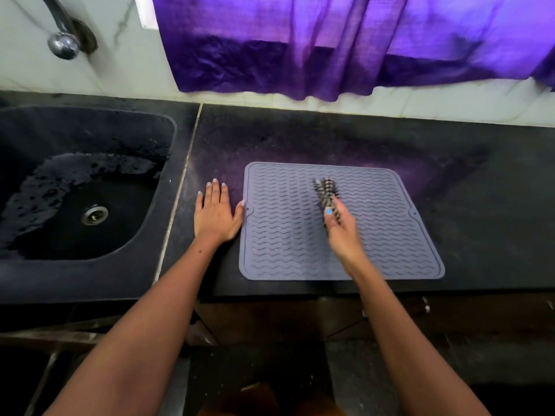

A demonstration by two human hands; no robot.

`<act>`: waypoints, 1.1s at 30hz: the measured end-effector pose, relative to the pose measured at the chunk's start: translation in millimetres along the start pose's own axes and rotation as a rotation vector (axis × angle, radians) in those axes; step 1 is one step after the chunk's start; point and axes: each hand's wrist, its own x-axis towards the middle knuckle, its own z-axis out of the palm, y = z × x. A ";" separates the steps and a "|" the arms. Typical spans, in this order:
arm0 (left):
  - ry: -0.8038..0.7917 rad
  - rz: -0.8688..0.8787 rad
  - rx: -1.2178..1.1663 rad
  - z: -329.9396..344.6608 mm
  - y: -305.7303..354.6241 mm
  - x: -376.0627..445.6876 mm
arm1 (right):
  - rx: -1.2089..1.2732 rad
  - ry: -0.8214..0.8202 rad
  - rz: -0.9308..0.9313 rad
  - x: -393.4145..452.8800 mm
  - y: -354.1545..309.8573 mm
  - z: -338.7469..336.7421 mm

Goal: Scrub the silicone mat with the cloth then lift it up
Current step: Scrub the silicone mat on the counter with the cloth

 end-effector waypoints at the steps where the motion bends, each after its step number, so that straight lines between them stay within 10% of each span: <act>1: 0.004 0.003 0.002 0.3 0.0 0.3 | -0.124 -0.034 -0.106 -10.9 -1.0 8.6; 6: 0.010 0.014 0.000 2.3 -1.0 1.2 | -0.759 -0.187 -0.494 -29.2 37.2 41.2; 10: 0.088 0.024 -0.109 3.0 -0.5 -0.3 | -0.255 -0.313 -0.211 -12.2 26.9 28.6; 14: 0.332 0.256 -0.474 -5.4 21.6 -34.3 | 0.297 0.027 0.081 -4.9 6.9 7.2; 18: -0.003 0.476 -0.803 -2.0 64.0 -91.0 | 0.009 0.341 -0.066 -16.6 15.7 -11.9; 33: -0.015 0.722 -0.386 7.4 92.0 -111.2 | -0.255 0.387 -0.163 -12.5 47.6 -8.0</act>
